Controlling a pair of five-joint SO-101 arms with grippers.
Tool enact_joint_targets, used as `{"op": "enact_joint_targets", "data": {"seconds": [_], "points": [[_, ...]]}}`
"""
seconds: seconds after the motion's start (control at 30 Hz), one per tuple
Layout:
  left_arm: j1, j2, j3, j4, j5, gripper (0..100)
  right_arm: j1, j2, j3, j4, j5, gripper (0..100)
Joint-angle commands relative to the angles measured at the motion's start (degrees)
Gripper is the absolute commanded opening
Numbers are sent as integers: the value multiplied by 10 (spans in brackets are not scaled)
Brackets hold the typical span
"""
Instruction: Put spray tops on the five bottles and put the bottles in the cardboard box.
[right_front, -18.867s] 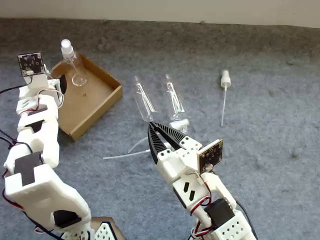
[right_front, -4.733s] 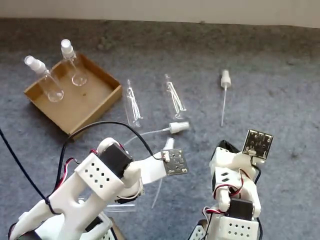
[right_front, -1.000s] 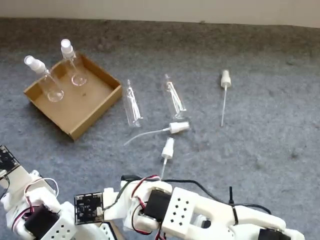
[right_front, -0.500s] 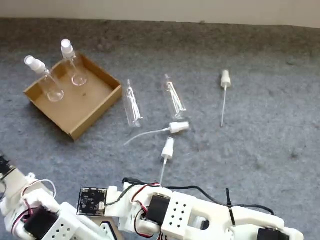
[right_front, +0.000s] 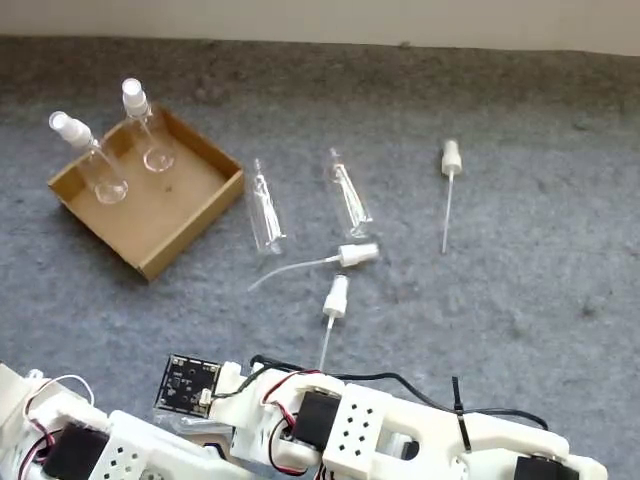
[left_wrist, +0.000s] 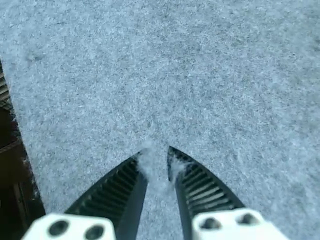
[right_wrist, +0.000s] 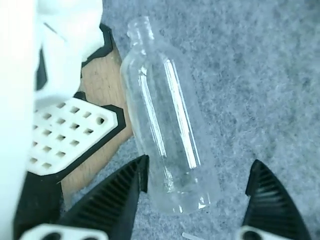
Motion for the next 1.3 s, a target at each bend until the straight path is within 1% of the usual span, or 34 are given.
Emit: {"op": "enact_joint_targets", "data": {"seconds": [0.0, 0.1, 0.27, 0.33, 0.43, 0.5, 0.67, 0.77, 0.87, 1.13, 1.27], "points": [[-6, -6, -7, -11, 7, 8, -21, 1, 0, -11, -6, 292], [-6, -6, -7, -11, 7, 8, -45, 1, 18, -12, -6, 283], [-6, -6, -5, -11, 7, 8, -44, 1, 33, -15, -3, 128], [-6, -6, -5, -11, 7, 8, -44, 1, 35, -34, -2, 86], [-6, -6, -4, -11, 7, 8, -32, 1, 38, -67, -2, 81], [-6, -6, -4, -11, 7, 8, -17, 1, 38, -67, -1, 81], [-6, -6, -4, -11, 7, 8, 35, 1, 38, -68, -1, 80], [-5, -6, -4, -11, 7, 8, 65, 1, 39, -67, 27, 78], [-5, -6, -4, -11, 7, 8, 112, 1, 39, -67, 42, 78], [-4, -6, -3, -11, 7, 8, 255, 0, 35, -67, 44, 78], [-4, -6, -3, -11, 7, 8, 300, 0, 34, -66, 43, 77]]}}
